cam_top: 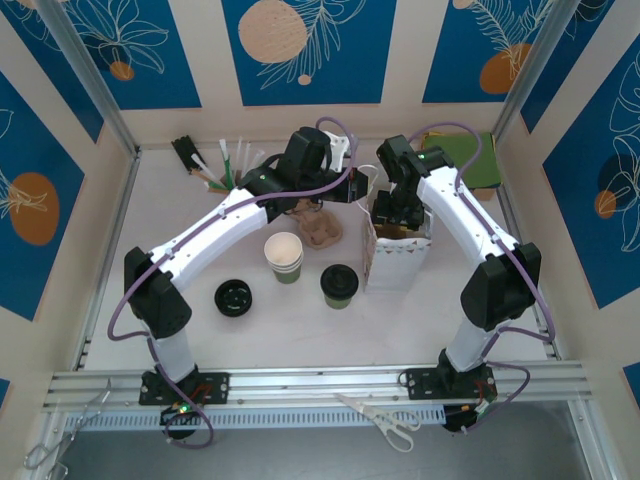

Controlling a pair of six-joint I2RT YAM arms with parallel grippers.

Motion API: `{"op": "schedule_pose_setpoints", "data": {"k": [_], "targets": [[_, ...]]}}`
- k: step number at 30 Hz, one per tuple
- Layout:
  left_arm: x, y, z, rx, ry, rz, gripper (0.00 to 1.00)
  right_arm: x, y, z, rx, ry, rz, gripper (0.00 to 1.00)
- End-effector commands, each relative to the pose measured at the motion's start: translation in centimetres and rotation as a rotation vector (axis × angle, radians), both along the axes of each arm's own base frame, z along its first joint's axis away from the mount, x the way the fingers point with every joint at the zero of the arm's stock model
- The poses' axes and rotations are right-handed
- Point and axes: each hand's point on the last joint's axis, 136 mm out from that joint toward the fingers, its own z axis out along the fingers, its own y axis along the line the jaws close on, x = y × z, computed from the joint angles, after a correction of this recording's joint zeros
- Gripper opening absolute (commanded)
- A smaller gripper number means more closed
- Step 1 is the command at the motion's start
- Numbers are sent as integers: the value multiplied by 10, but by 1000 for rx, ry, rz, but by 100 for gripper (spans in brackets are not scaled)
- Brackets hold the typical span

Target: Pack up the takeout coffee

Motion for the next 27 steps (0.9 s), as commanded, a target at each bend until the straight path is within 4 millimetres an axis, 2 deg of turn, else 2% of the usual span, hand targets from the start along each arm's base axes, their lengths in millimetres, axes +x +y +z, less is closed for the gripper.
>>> {"op": "schedule_pose_setpoints", "data": {"k": [1, 9, 27], "targets": [[-8, 1, 12, -14, -30, -6, 9, -5, 1, 23, 28, -37, 3, 56], [-7, 4, 8, 8, -36, 6, 9, -9, 0, 65, 71, -140, -1, 56], [-6, 7, 6, 25, -41, 15, 9, -39, -21, 150, 205, -389, -24, 55]]}}
